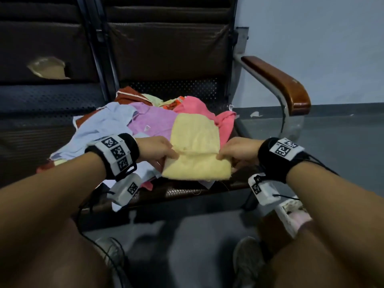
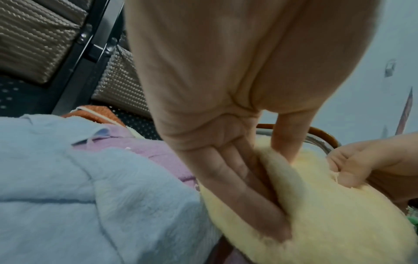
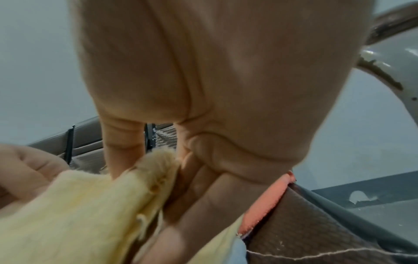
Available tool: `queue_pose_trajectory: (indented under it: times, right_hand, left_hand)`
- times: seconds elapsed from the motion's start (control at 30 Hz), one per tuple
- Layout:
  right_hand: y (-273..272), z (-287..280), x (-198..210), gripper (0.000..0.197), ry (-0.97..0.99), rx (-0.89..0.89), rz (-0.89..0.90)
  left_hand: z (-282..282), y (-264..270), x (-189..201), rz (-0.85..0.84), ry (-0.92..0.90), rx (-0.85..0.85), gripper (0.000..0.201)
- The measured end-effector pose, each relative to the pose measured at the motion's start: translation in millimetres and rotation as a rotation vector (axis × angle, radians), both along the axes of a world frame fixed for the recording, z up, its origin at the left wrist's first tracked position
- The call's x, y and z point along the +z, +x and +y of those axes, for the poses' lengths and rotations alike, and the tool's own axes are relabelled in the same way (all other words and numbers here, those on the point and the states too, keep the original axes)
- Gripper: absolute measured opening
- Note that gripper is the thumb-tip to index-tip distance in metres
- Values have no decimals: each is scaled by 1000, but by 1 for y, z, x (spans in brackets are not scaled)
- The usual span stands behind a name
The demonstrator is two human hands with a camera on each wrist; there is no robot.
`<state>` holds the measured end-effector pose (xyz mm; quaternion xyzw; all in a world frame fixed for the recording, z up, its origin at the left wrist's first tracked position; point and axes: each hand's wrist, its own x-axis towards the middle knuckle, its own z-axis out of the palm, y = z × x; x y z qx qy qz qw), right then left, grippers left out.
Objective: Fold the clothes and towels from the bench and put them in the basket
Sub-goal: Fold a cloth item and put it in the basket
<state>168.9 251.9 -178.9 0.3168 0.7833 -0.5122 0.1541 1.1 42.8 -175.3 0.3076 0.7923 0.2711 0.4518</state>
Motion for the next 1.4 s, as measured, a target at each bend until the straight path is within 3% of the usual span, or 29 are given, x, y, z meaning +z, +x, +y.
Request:
queue_pose_trajectory:
  times: [0.13, 0.27, 0.37, 0.4, 0.47, 0.57, 0.7, 0.8, 0.87, 0.9, 0.93, 1.0, 1.07, 1.13, 1.23, 1.33, 1.4]
  right_hand:
    - [-16, 11, -5, 20, 44, -108, 142]
    - [-46, 28, -17, 12, 83, -332, 324]
    - [-69, 38, -23, 36, 145, -424, 359]
    - [-76, 41, -25, 35, 175, -422, 362]
    - [-89, 47, -28, 13, 227, -430, 377]
    - [-102, 56, -35, 5, 304, -467, 377]
    - [-98, 54, -38, 48, 471, -364, 387]
    - [-78, 39, -34, 35, 604, -115, 460]
    - [-59, 31, -36, 27, 568, 75, 440]
    - [-50, 27, -40, 32, 555, 166, 402]
    - [-41, 24, -45, 44, 569, 255, 351]
    - [-28, 19, -59, 70, 687, 416, 254]
    - [-26, 20, -70, 80, 791, 491, 209]
    - [-26, 21, -71, 77, 827, 460, 221]
    - [-26, 20, -67, 74, 822, 366, 255]
    - [-23, 16, -62, 74, 806, 330, 294]
    - [-20, 15, -60, 58, 827, 320, 317]
  left_hand:
    - [22, -18, -15, 143, 133, 115, 34]
    - [48, -40, -32, 329, 331, 327, 30]
    - [69, -55, -38, 441, 351, 369, 32]
    - [77, -60, -38, 483, 351, 375, 32]
    - [92, -70, -40, 549, 346, 386, 34]
    - [105, -80, -45, 590, 309, 425, 31]
    - [105, -85, -53, 547, 284, 478, 30]
    - [89, -74, -48, 545, 417, 573, 29]
    - [72, -60, -42, 571, 523, 407, 19]
    - [61, -53, -41, 536, 528, 268, 19]
    - [50, -45, -42, 505, 482, 116, 27]
    - [31, -32, -50, 555, 306, -175, 63]
    - [26, -28, -63, 680, 188, -324, 84]
    - [27, -25, -69, 788, 208, -286, 75]
    - [32, -24, -64, 904, 313, -101, 39]
    - [32, -15, -54, 860, 384, -55, 20]
    - [30, -12, -48, 802, 444, -72, 11]
